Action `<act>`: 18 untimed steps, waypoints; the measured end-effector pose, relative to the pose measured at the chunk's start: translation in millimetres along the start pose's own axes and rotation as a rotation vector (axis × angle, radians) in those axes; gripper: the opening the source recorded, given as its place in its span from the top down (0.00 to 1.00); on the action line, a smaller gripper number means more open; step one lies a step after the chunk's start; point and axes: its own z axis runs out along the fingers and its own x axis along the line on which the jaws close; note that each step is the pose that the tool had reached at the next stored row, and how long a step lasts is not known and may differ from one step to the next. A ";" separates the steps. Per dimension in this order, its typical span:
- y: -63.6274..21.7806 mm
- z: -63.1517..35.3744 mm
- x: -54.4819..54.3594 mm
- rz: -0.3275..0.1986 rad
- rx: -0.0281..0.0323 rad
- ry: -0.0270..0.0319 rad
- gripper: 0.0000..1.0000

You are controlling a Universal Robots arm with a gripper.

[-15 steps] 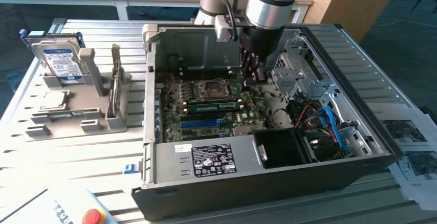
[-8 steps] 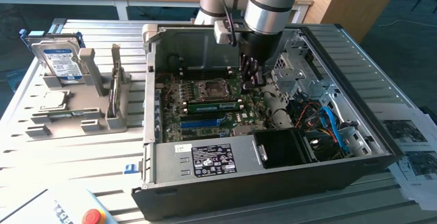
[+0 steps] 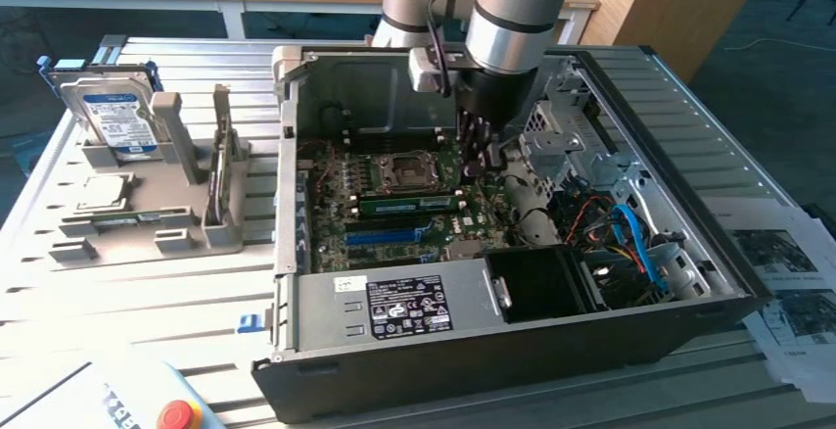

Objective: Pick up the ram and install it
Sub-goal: 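Press down the ram until it locks into place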

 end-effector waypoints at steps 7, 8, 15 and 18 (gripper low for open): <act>0.0 4.7 0.0 0.000 0.0008 0.0003 0.90; 0.0 4.7 0.0 0.000 0.0009 0.0002 0.90; -0.1 7.2 -0.1 0.000 0.0010 -0.0001 0.90; -0.1 9.1 -0.1 0.000 0.0009 -0.0001 0.90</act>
